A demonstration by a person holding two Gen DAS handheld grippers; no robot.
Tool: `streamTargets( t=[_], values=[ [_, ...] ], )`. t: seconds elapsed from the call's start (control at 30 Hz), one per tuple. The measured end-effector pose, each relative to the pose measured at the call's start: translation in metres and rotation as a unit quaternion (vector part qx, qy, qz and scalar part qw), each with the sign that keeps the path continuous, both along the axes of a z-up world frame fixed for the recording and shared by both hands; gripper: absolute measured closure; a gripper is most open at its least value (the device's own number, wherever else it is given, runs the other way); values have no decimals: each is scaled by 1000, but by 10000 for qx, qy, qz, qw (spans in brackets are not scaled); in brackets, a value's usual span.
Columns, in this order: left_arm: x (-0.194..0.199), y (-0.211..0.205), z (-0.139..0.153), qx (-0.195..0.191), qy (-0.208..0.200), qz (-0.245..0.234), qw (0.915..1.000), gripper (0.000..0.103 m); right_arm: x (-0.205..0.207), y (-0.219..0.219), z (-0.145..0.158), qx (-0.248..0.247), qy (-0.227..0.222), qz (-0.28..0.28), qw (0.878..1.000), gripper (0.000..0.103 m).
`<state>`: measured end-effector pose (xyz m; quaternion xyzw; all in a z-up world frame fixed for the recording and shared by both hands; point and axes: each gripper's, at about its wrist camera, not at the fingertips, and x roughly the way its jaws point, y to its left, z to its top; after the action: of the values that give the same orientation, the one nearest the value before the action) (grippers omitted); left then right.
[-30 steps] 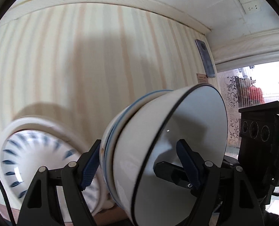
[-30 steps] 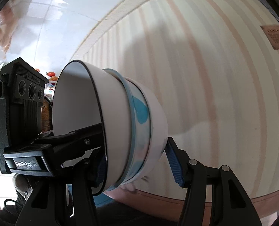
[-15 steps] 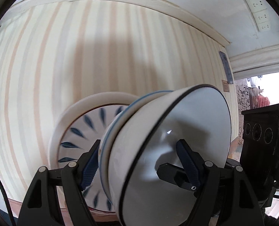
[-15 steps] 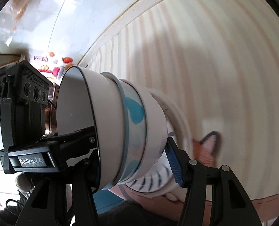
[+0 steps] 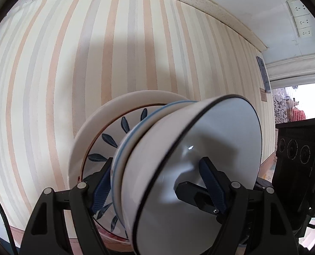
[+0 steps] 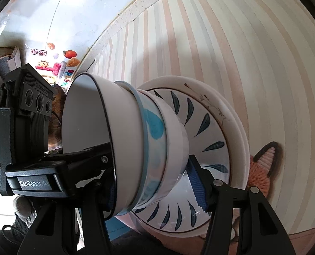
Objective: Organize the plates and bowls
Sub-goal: 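Lift the bowl stack and carry it over the plate stack, then lower the bowl stack onto the blue-striped plate and open both grippers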
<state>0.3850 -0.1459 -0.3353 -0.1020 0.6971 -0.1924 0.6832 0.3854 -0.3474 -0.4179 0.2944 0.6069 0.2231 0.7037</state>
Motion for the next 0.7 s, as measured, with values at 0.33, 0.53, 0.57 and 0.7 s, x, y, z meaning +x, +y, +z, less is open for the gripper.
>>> streamTargets(
  t=[0.33,0.53,0.57,0.7],
  values=[
    [-1,1,-4,-26,38,-147,9999,26,1,10,-2,-53,40,36,10000,44],
    [0,-5,2,198,-115,-176,9996,27,3,17,-1,-125,116,36,9998,44],
    [-2,-6,7,301,-233,-226,9990,27,3,17,-1,-152,119,39,9998,44],
    [-6,-8,23,693,-560,-333,9955,27,1,18,7,-316,84,35,9995,44]
  ],
)
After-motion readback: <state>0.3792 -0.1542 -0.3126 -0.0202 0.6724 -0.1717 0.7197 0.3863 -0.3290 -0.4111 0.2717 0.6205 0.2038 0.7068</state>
